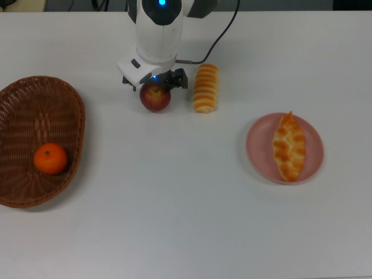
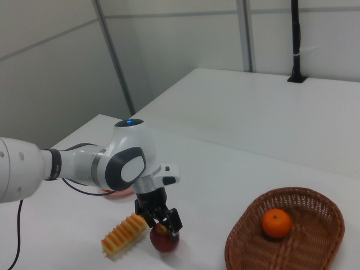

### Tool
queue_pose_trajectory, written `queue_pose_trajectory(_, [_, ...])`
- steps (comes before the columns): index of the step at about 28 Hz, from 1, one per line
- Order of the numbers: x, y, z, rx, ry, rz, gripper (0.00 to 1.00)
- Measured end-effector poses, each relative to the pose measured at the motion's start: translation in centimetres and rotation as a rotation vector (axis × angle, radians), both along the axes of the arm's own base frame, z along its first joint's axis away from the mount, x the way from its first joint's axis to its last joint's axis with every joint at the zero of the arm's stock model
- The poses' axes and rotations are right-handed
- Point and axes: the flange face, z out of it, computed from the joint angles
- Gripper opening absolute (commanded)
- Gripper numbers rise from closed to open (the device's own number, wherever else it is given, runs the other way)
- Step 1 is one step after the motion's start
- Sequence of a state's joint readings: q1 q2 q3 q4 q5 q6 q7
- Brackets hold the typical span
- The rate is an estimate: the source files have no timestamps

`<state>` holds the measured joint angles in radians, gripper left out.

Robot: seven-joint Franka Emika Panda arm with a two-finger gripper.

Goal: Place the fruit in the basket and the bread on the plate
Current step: 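Move the gripper to the red apple and close on it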

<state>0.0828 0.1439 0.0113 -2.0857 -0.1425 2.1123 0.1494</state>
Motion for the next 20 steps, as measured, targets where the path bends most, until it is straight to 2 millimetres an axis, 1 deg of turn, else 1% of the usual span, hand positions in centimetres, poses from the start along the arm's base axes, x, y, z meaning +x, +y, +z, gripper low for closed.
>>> queue_pose_trajectory(3, [0.0,-0.2,0.5,0.000,-0.009,-0.004,1.00])
queue_pose_trajectory(5, [0.0,-0.2,0.3,0.000,-0.005,-0.004,1.00])
queue_pose_trajectory(10, [0.0,-0.1,-1.3,-0.004,0.003,0.005,1.00])
queue_pose_trajectory(11, [0.1,-0.1,-1.9,-0.009,0.001,0.008,1.00])
queue_pose_trajectory(15, [0.3,0.0,-2.2,-0.022,-0.008,0.008,1.00])
queue_pose_trajectory(18, [0.3,0.0,-2.2,-0.025,-0.011,0.009,0.93])
queue_pose_trajectory(20, [0.3,0.0,-2.2,-0.025,-0.012,0.008,0.82])
